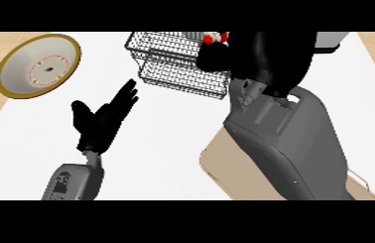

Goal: Pick the cupcake from the tray and place it in the tiered basket

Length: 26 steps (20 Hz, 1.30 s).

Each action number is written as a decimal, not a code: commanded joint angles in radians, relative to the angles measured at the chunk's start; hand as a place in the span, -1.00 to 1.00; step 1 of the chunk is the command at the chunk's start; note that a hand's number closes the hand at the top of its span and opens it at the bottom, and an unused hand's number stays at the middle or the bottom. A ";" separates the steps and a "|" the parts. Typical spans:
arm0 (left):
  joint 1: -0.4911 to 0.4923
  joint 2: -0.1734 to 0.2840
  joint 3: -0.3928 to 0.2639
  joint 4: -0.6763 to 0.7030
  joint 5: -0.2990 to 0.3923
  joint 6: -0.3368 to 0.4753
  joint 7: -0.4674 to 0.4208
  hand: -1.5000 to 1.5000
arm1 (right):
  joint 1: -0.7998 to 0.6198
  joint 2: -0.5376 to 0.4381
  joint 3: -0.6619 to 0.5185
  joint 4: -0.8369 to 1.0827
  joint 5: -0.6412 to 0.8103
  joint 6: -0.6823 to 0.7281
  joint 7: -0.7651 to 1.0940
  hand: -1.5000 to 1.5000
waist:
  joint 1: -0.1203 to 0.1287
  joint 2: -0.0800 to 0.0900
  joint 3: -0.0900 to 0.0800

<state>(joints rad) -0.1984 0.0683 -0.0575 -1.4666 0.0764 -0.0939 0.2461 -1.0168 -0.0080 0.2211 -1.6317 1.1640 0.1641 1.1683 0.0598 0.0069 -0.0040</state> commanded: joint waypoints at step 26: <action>-0.055 -0.008 -0.015 0.014 0.002 -0.030 0.003 0.00 | -0.370 0.008 -0.171 0.974 -0.484 -0.935 -0.459 -1.00 | 0.074 0.030 0.001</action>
<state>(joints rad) -0.2477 0.0457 -0.0825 -1.4621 0.0724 -0.1086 0.2565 -1.3476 -0.0023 0.0273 -0.7358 0.7346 -0.6415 0.7812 0.1242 0.0343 -0.0017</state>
